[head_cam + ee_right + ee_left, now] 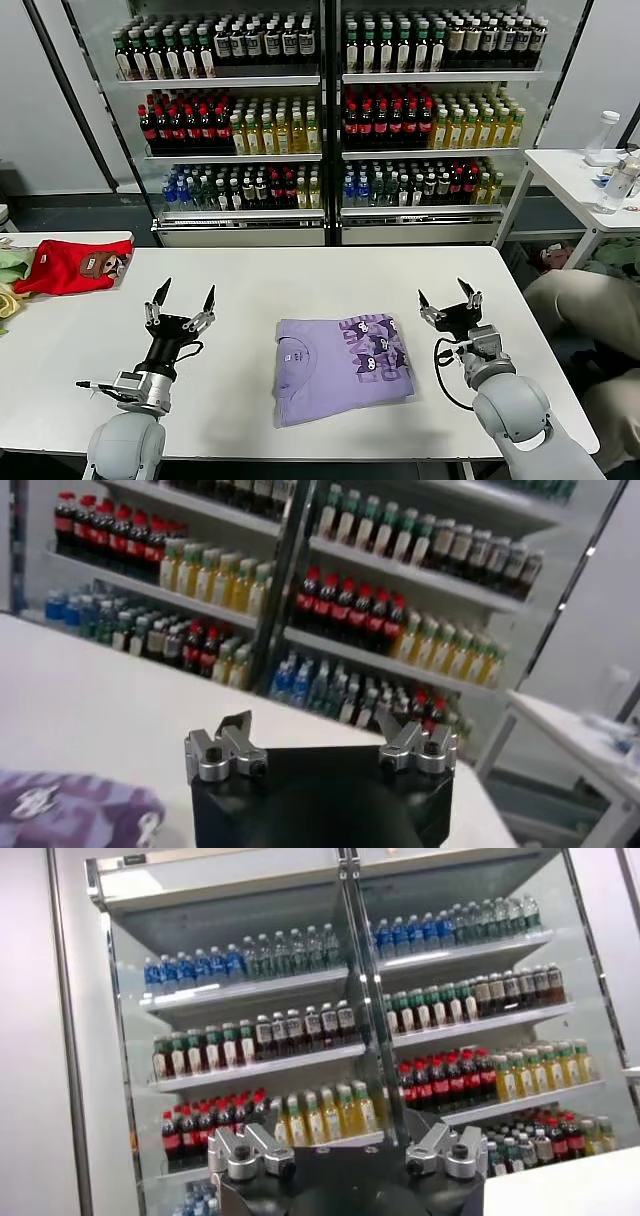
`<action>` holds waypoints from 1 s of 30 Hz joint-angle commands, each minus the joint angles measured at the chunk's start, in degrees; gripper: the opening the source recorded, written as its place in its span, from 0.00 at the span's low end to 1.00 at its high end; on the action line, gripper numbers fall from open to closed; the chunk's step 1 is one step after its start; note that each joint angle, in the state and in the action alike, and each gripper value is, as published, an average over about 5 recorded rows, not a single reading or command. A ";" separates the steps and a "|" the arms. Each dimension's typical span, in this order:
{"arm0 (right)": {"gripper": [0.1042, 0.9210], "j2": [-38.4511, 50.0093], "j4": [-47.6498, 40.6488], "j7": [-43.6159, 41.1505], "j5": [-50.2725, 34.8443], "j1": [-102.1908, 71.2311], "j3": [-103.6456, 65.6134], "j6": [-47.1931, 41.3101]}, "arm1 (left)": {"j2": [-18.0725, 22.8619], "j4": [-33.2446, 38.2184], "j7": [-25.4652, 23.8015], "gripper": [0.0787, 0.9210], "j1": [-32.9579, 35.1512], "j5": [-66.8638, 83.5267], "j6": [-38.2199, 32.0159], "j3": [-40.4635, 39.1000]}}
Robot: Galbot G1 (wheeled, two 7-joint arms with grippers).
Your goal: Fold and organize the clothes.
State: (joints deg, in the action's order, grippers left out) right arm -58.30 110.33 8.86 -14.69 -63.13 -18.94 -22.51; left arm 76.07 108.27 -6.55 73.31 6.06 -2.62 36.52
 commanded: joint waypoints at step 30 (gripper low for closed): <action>0.88 -2.16 -9.42 -0.79 11.54 4.22 -2.93 9.16 | -1.87 -5.17 -1.94 0.88 -3.34 -0.58 -4.70 -0.45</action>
State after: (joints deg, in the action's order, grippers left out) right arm -60.25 102.12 9.08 -6.24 -59.89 -23.17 -15.24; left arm 75.46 104.86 -4.93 71.06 2.20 -6.11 35.12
